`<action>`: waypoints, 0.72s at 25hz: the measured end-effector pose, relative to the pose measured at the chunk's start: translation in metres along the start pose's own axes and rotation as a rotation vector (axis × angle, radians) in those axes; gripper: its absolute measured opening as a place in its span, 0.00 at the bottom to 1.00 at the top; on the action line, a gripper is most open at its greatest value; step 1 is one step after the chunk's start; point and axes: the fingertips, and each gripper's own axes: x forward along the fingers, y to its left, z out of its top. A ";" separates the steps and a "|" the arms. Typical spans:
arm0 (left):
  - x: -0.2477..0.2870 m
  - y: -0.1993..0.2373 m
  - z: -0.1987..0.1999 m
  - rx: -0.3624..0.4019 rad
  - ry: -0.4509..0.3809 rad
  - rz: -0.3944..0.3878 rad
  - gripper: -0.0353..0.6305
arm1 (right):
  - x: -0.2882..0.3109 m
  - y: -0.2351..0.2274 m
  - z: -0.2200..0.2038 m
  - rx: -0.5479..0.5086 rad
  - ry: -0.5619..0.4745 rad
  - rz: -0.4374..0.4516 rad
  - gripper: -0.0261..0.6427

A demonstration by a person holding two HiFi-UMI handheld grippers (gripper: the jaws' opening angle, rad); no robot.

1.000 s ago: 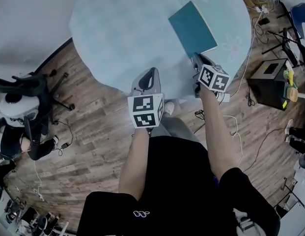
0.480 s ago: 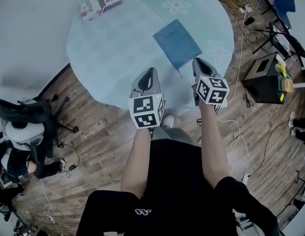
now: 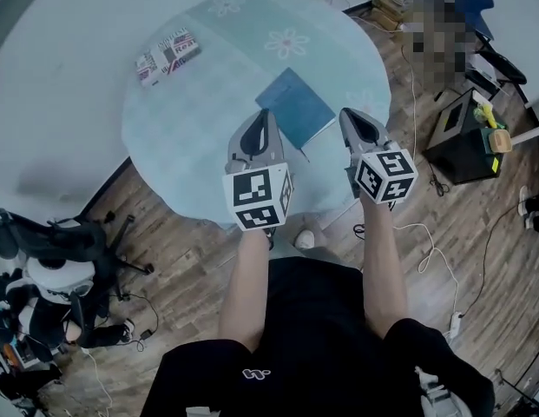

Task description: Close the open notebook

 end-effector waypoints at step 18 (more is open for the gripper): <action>0.015 -0.049 0.063 0.107 -0.111 -0.104 0.06 | -0.025 -0.017 0.104 -0.071 -0.193 -0.043 0.06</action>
